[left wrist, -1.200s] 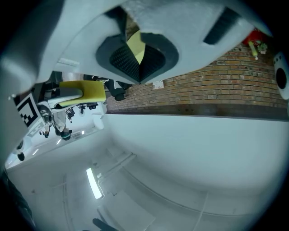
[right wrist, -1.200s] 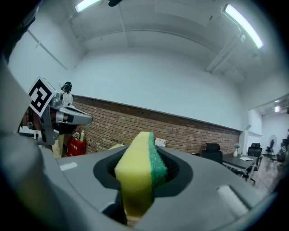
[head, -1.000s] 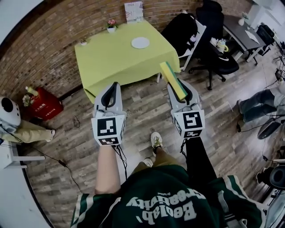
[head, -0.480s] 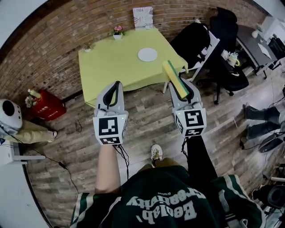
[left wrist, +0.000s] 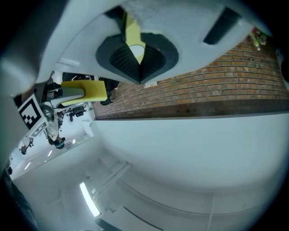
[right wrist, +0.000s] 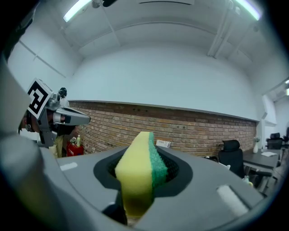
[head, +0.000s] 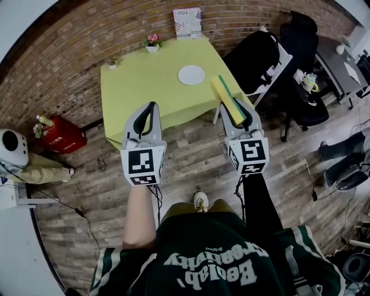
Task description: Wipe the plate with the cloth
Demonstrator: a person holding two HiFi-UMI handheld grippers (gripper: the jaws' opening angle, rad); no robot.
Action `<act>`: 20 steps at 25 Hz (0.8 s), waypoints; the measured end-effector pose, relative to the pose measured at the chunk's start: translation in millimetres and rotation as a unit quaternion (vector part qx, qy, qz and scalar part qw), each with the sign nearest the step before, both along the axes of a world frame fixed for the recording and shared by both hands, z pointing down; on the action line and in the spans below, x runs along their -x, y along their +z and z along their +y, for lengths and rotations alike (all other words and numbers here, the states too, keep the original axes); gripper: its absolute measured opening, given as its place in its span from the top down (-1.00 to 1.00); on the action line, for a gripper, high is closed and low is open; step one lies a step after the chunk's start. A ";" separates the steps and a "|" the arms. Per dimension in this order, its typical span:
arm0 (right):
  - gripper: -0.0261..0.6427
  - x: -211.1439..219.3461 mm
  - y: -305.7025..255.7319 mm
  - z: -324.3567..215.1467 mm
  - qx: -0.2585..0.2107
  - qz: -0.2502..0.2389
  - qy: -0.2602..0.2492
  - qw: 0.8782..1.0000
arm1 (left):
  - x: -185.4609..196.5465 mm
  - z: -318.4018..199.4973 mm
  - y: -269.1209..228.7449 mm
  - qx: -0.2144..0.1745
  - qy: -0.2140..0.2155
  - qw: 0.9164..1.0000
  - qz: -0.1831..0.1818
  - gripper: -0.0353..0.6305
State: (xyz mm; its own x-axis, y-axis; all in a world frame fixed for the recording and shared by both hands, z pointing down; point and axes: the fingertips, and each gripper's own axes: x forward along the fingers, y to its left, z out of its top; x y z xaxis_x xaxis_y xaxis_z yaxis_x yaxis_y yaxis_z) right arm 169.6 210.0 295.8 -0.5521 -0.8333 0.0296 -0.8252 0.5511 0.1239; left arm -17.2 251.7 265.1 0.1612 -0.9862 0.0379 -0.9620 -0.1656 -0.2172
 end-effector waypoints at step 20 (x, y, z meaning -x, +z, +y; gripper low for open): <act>0.52 20.6 -3.5 -87.5 -0.017 -0.035 -0.021 0.999 | 11.6 -94.4 -1.7 -0.015 0.020 1.000 0.003 0.88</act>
State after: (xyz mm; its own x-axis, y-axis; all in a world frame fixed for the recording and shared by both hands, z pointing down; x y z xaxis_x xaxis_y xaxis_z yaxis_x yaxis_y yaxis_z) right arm 149.0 122.5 292.2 -0.5867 -0.8088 -0.0390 -0.8085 0.5823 0.0855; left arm -28.8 157.3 263.4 0.2005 -0.9797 0.0076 -0.9560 -0.1973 -0.2170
